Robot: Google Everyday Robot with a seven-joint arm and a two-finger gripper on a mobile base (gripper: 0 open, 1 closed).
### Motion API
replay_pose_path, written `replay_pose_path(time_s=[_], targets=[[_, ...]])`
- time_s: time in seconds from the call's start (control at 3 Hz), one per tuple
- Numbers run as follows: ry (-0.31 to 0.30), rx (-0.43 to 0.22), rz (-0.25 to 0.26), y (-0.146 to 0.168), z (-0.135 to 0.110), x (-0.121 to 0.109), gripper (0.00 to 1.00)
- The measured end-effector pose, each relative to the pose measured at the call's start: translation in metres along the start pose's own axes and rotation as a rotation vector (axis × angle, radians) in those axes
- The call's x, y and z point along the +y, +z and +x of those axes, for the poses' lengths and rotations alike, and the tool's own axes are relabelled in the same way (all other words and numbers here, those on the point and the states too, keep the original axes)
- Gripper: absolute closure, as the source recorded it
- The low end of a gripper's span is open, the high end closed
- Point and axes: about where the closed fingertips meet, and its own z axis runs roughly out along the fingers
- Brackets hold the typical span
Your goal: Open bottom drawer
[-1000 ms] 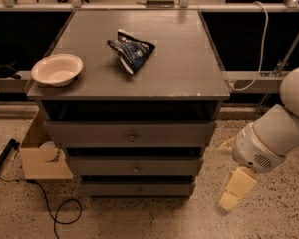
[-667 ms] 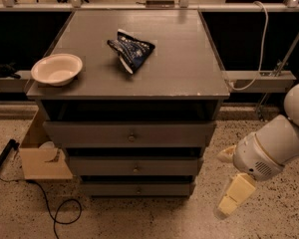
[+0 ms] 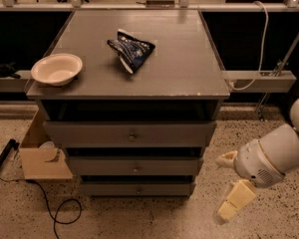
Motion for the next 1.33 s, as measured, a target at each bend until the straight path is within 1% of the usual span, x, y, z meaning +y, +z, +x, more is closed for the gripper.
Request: replay_pose_path(time_s=[0.33, 0.67, 1.0, 1.33], targets=[[0.057, -0.165, 0.057, -0.002, 0.011, 0.001, 0.00], [0.143, -0.332, 0.158, 0.004, 0.020, 0.010, 0.00], [0.189, -0.373, 0.221, -0.003, 0.027, 0.004, 0.00], [0.185, -0.369, 0.219, 0.000, 0.025, 0.006, 0.00]])
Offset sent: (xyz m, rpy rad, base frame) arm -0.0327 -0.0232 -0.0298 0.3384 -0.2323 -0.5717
